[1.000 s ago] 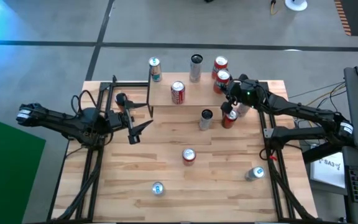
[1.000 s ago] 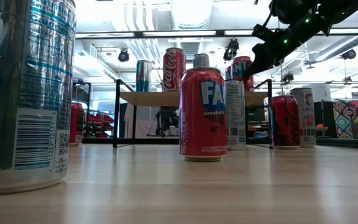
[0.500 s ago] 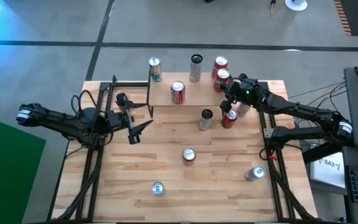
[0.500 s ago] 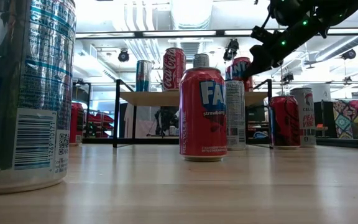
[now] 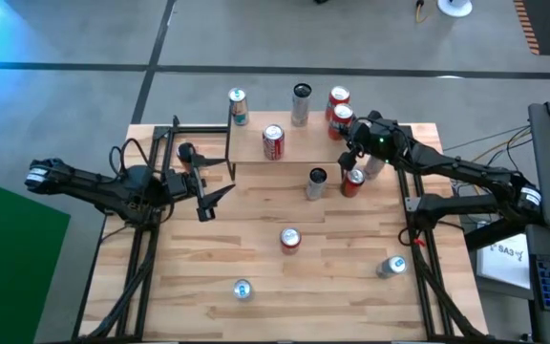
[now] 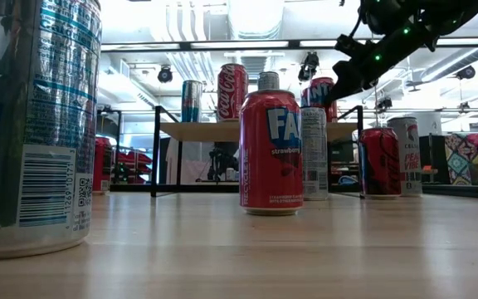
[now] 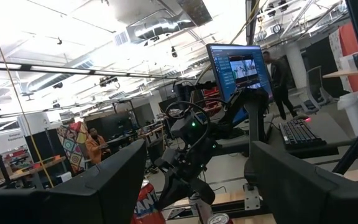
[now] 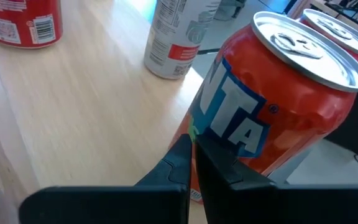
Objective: Place canned beverage on shelf
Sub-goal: Put the bottom red soda can on the shelf
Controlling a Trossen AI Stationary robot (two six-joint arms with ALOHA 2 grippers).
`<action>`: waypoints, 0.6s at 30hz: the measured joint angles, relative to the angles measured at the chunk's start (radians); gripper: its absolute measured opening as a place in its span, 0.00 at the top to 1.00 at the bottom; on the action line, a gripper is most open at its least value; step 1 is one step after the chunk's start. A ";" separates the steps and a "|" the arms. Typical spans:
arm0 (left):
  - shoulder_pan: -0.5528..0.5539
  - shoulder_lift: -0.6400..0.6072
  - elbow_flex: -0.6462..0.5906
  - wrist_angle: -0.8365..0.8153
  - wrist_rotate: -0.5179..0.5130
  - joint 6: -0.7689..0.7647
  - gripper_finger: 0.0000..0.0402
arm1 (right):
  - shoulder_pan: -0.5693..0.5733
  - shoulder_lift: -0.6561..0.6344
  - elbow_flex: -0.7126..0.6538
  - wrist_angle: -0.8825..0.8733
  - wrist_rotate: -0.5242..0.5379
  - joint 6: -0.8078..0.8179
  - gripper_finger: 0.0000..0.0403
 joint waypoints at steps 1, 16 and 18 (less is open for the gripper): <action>0.000 0.000 0.000 0.000 0.000 0.000 0.32 | 0.000 0.000 0.000 0.000 0.000 0.006 0.97; 0.000 0.000 0.000 0.000 0.000 -0.008 0.32 | 0.000 0.055 0.000 0.009 0.000 0.015 0.97; 0.000 0.000 0.000 0.000 0.000 -0.008 0.32 | 0.000 0.073 0.000 0.029 -0.001 0.006 0.97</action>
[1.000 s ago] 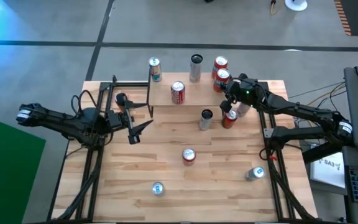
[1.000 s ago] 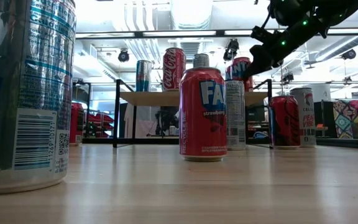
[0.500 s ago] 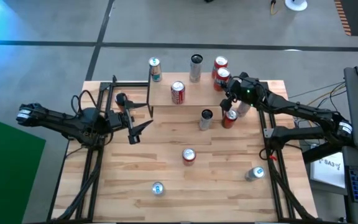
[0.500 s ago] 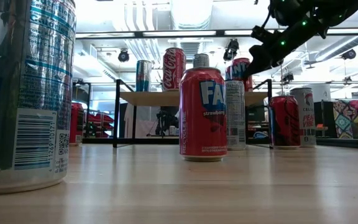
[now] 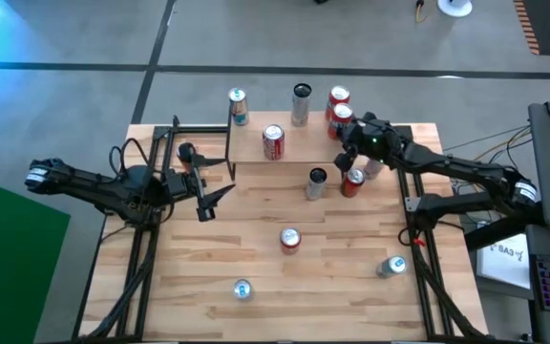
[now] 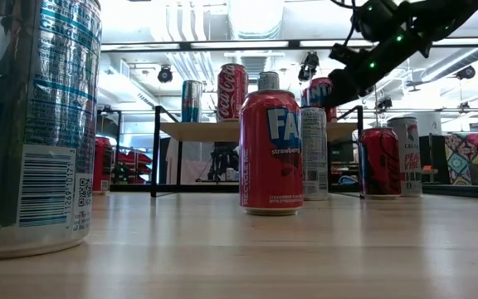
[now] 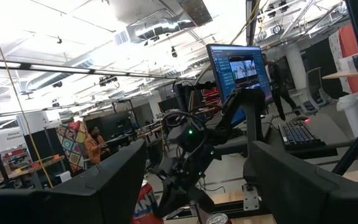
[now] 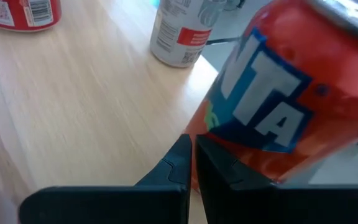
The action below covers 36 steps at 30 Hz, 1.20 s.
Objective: Place canned beverage on shelf
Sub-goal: Put the bottom red soda can on the shelf, then put the top red black soda can on the shelf
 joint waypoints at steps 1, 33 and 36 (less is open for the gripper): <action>0.000 0.000 0.000 0.000 0.000 0.000 0.32 | 0.000 0.007 0.000 0.007 0.000 -0.004 0.97; 0.000 0.000 0.000 0.000 0.000 -0.033 0.32 | 0.067 -0.132 0.000 0.006 -0.089 0.073 0.97; 0.000 0.002 0.000 -0.005 0.000 -0.056 0.32 | 0.096 -0.150 0.000 0.003 -0.089 0.089 0.97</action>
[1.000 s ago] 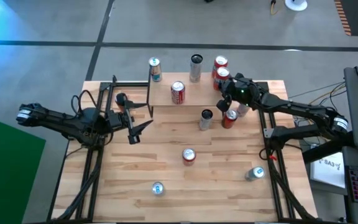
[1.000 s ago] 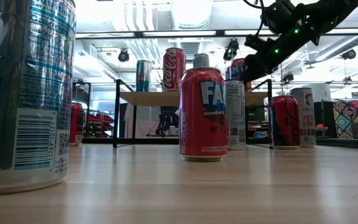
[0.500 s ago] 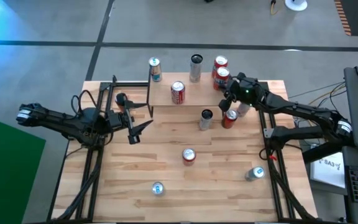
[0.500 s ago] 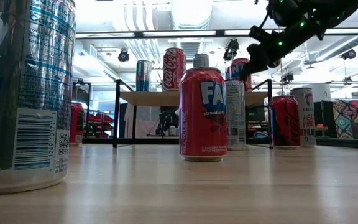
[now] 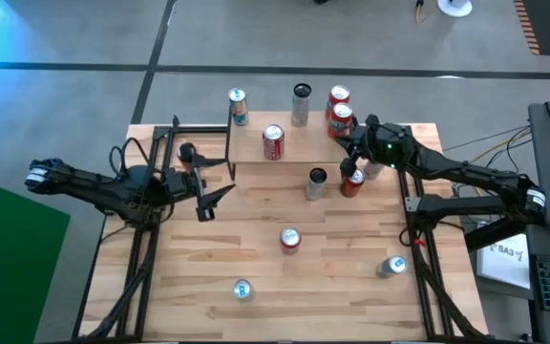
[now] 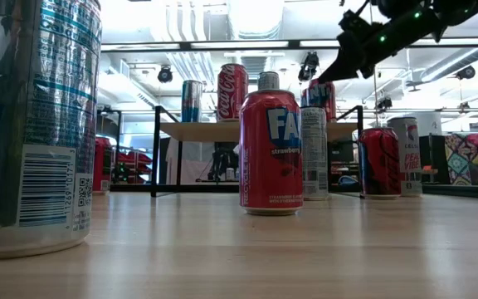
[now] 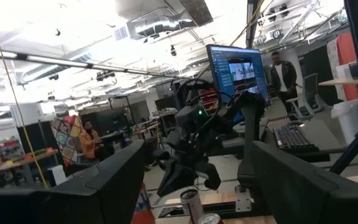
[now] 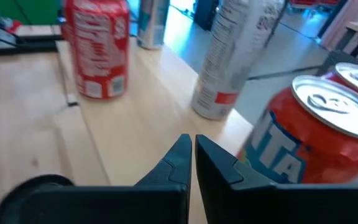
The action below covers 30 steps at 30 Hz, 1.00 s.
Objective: Place canned beverage on shelf
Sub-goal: Put the top red black soda can on the shelf
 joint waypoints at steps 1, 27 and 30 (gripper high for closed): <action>0.000 0.002 0.000 0.000 -0.006 -0.010 0.32 | 0.011 -0.005 0.000 -0.001 0.000 0.005 0.97; 0.099 0.156 0.786 -1.873 -0.360 -0.841 0.32 | 0.104 -0.029 0.162 -0.276 -0.232 0.133 0.97; 0.143 0.182 0.842 -2.017 -0.320 -0.911 0.32 | 0.104 -0.029 0.175 -0.279 -0.232 0.132 0.97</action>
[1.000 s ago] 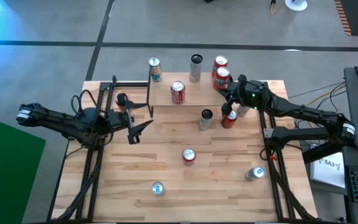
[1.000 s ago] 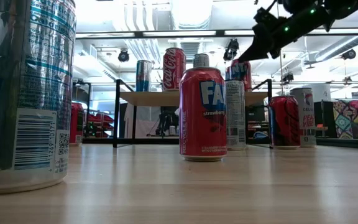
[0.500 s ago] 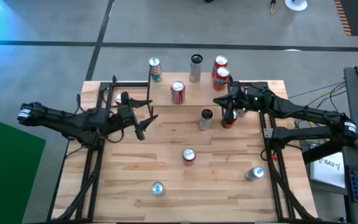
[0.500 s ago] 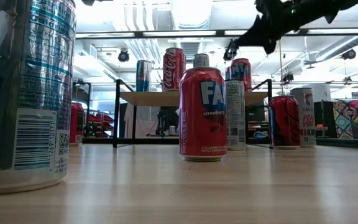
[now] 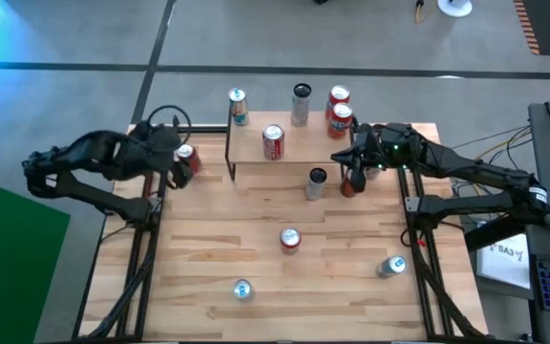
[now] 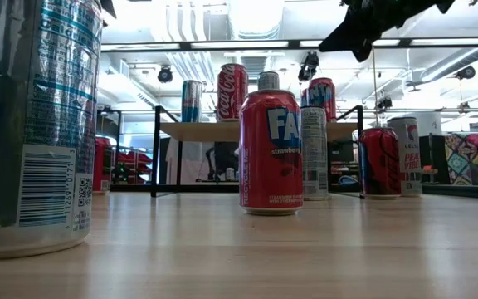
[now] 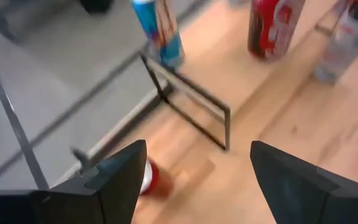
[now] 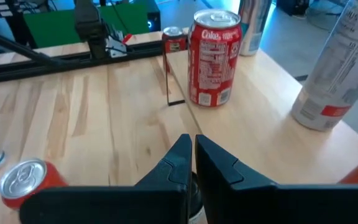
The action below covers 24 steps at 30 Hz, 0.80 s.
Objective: Place canned beverage on shelf
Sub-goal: Put the top red black soda can on the shelf
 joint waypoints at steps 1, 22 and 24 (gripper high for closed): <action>0.014 0.007 0.011 -0.021 0.028 -0.007 0.32 | 0.000 0.000 0.008 -0.007 0.000 0.000 0.97; 0.650 0.269 0.016 -0.126 0.464 0.489 0.32 | 0.000 0.002 0.101 -0.155 0.000 -0.039 0.97; 0.714 0.299 0.004 -0.125 0.464 0.524 0.32 | 0.000 0.002 0.101 -0.155 0.000 -0.039 0.97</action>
